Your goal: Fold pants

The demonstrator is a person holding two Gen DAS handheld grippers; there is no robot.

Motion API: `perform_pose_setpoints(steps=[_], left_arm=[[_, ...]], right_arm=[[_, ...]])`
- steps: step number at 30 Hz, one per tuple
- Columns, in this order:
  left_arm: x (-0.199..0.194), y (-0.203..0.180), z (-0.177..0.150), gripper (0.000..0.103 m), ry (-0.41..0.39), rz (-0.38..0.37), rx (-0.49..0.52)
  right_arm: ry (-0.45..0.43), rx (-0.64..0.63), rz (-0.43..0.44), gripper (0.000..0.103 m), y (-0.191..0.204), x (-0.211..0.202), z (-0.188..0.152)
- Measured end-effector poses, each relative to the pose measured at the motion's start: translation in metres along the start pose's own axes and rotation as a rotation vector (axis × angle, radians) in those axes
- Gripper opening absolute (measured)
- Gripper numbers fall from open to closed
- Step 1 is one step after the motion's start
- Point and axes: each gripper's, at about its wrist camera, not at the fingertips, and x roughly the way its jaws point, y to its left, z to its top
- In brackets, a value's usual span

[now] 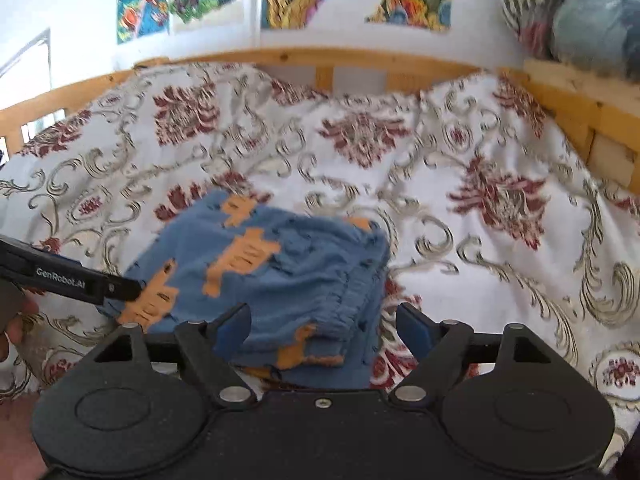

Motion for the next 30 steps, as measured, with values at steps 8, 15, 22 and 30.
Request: perform_pose_setpoints(steps=[8, 15, 22, 30], left_arm=[[-0.006, 0.001, -0.003, 0.103, 0.002, 0.024, -0.013], [-0.006, -0.002, -0.003, 0.102, 0.010, 0.044, -0.017], [-0.007, 0.004, -0.014, 0.103, 0.006, 0.028, -0.052], [-0.019, 0.005, -0.023, 0.102, 0.114, 0.147, 0.133]], right_arm=[[-0.010, 0.030, -0.048, 0.087, -0.005, 0.007, 0.009], [0.187, 0.072, -0.090, 0.085, -0.020, 0.025, -0.024], [0.188, 0.101, -0.068, 0.098, -0.023, 0.015, -0.029], [0.170, 0.170, 0.002, 0.102, -0.042, -0.005, -0.020]])
